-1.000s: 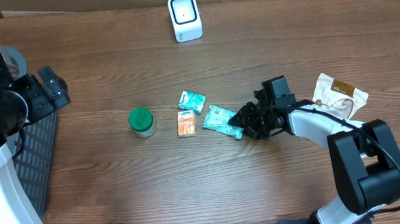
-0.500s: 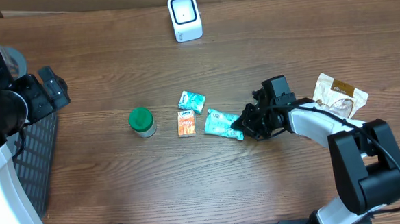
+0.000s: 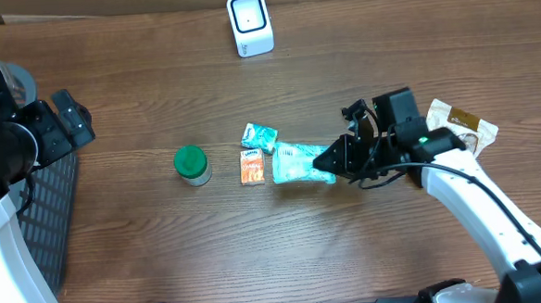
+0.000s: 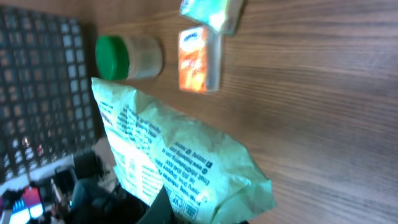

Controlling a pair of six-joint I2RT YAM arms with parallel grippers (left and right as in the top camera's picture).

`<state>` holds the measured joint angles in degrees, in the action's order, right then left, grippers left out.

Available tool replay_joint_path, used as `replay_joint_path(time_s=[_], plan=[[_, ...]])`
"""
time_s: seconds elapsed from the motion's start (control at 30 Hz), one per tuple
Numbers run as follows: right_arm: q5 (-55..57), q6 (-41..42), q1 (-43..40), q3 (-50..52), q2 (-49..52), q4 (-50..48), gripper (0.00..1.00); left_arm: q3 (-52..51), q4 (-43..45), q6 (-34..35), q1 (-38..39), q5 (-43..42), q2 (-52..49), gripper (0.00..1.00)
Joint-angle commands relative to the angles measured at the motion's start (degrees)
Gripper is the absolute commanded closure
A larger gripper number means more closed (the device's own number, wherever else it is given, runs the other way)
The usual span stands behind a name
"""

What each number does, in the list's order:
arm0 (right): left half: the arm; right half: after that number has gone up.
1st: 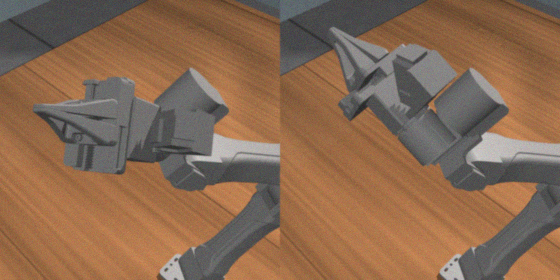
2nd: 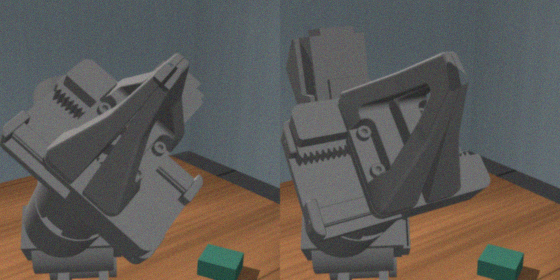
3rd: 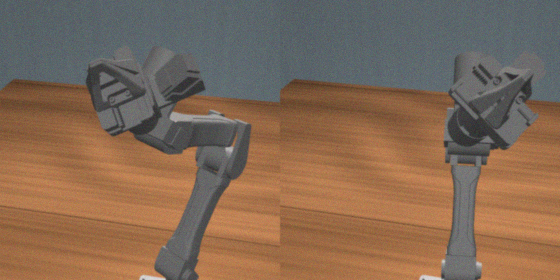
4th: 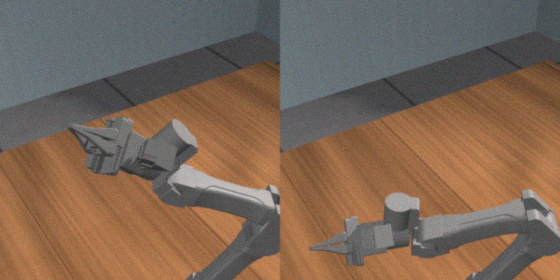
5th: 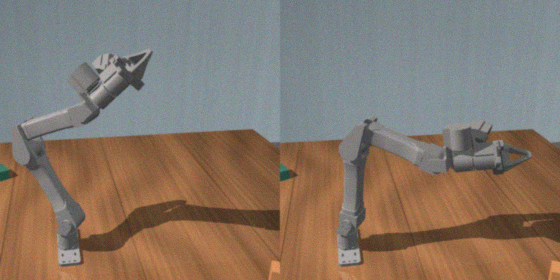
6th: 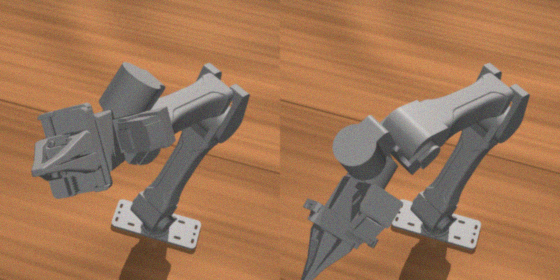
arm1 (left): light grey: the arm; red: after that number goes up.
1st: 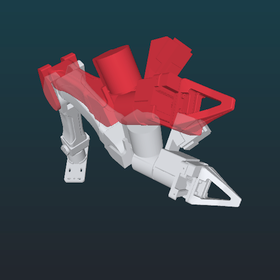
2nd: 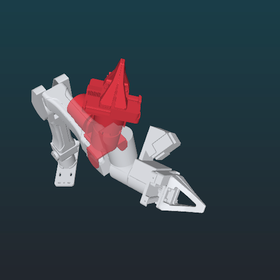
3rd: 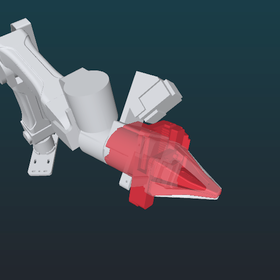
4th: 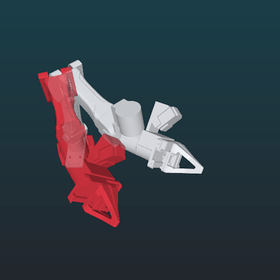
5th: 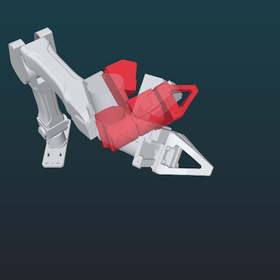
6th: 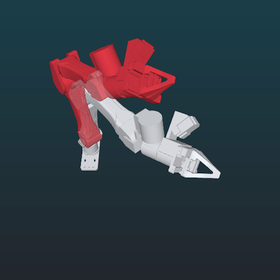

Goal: Scan the item barcode
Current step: 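Grasp the green packet with the right gripper and lift it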

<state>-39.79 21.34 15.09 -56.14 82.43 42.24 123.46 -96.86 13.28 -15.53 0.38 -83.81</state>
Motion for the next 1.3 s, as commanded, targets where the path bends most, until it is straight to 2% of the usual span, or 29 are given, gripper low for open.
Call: replay_joint_path(time_s=[0.0, 0.1, 0.23, 0.87, 1.27], plan=[[-1.46, -7.26, 0.28, -8.61, -3.48, 7.06, 0.96, 0.33, 0.07, -1.07, -0.2, -0.39, 0.22, 0.0], [-0.74, -9.92, 0.28, -15.5, -4.17, 14.82, 0.96, 0.33, 0.07, -1.07, -0.2, -0.39, 0.22, 0.0], [2.08, -10.71, 0.28, -20.09, -4.74, 18.62, 0.96, 0.33, 0.07, -1.07, -0.24, -0.28, 0.22, 0.0], [3.02, -10.95, 0.33, -20.87, -5.95, 19.65, 0.96, 0.33, 0.07, -1.05, -0.2, -0.22, 0.22, 0.0], [6.73, -10.91, 3.34, -21.64, -5.92, 20.46, 0.96, 0.33, 0.07, -1.07, -0.2, -0.22, 0.22, 0.0]])
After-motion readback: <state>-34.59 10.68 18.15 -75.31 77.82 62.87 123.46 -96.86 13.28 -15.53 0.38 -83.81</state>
